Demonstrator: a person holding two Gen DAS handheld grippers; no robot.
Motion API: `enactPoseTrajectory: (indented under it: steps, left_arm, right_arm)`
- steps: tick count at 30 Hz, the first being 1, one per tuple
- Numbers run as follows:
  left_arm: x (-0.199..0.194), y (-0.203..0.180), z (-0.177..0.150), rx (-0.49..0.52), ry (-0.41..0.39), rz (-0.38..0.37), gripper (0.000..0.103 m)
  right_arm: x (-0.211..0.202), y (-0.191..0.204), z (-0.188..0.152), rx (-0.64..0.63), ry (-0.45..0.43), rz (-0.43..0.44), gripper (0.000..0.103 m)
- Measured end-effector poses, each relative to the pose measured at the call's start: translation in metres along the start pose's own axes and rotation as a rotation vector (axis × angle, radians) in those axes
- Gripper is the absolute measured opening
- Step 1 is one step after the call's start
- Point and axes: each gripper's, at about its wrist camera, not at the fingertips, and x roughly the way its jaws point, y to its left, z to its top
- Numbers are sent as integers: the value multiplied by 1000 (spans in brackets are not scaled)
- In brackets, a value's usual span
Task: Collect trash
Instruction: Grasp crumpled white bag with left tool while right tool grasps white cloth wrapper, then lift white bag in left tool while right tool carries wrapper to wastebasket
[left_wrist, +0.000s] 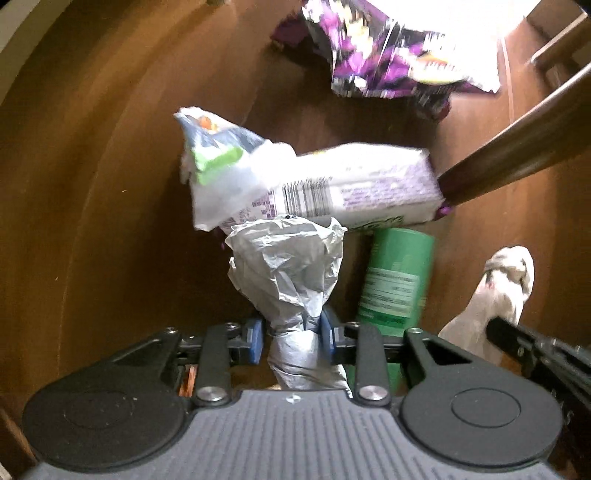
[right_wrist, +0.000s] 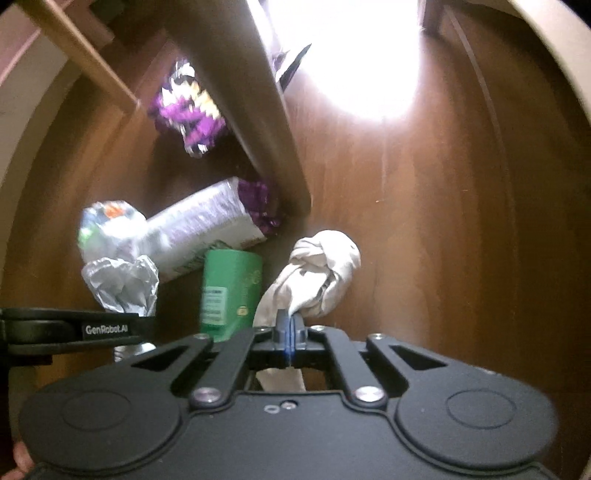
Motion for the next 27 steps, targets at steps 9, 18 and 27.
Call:
enactPoseTrajectory:
  steps: [9,18,27]
  left_arm:
    - [-131,-11,-8,-19,-56,-18,30]
    - [-291,-36,-5,29,-117,-54,30]
    - [-442,-61,8,130,-207,-87,30]
  right_arm:
    - [-156,22,16,-89,-84,14,0]
    - [-335,43,44,-184,-216,60,0]
    - [-471,81,81,-314,-325,114,0]
